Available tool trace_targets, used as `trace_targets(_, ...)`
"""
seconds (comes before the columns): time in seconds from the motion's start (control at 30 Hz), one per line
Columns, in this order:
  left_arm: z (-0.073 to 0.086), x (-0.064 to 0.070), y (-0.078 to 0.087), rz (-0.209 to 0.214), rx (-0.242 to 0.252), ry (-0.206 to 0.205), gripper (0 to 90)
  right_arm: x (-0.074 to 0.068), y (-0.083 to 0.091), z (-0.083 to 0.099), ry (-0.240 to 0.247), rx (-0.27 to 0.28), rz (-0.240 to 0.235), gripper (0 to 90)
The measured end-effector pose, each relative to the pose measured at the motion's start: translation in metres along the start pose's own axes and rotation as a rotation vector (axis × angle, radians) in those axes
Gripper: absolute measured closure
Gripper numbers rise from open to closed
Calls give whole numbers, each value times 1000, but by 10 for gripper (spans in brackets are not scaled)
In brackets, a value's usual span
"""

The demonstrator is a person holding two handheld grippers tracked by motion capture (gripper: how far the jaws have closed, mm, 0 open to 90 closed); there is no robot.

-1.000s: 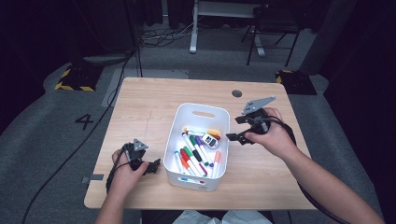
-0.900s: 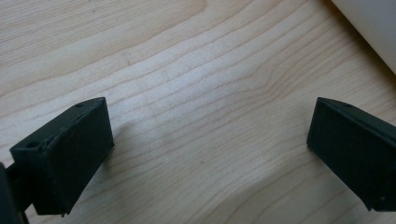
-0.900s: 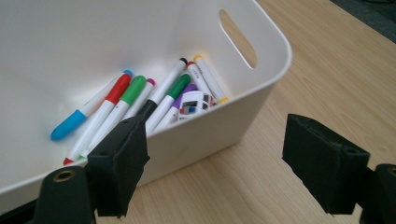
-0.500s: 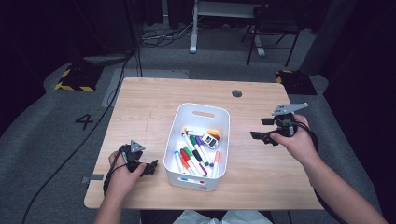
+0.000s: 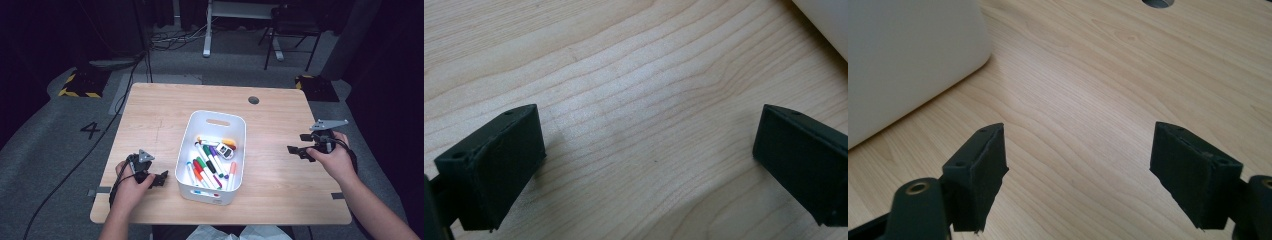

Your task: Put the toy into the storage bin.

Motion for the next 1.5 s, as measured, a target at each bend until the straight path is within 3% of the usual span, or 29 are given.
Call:
trace_targets(0.23, 0, 0, 0, 0, -1, -1, 5, 12, 2, 29, -27, -15, 30, 230)
trace_targets(0.53, 0, 0, 0, -2, -3, -4, 5, 16, -4, 61, -74, -17, 15, 225)
trace_targets(0.63, 0, 0, 0, -2, -3, -4, 5, 16, -7, 69, -69, -30, 18, 225)
trace_targets(0.67, 0, 0, 0, -1, -2, -3, 5, 16, -10, 78, -47, -45, 26, 224)
trace_targets(1.0, 1, 1, 0, 0, -3, -2, 5, 14, -17, 107, -52, -63, 32, 223)
trace_targets(1.17, 1, 1, 0, -3, -5, -3, 5, 7, -16, 120, -82, -29, 30, 215)
trace_targets(1.2, 1, 1, 0, -2, -5, -2, 5, 5, -15, 124, -58, -21, 42, 213)
trace_targets(1.3, 1, 1, 1, -2, -5, 0, 5, 1, -15, 128, -49, 18, 62, 211)
trace_targets(1.43, 1, 1, 1, -8, -3, 1, 5, -5, -19, 133, -26, 8, 84, 179)
trace_targets(1.5, 1, 1, 1, -8, -3, 0, 5, -7, -20, 135, -28, 29, 86, 165)
Point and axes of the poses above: each handheld gripper's, and its own axes: y roughly backward along the jaws, z roughly out of its underside, x roughly to its right, the point moved 5 cm from there along -y, roughly forward along the jaws, and after that the axes turned 6 degrees about y, right-handed, at the moved point
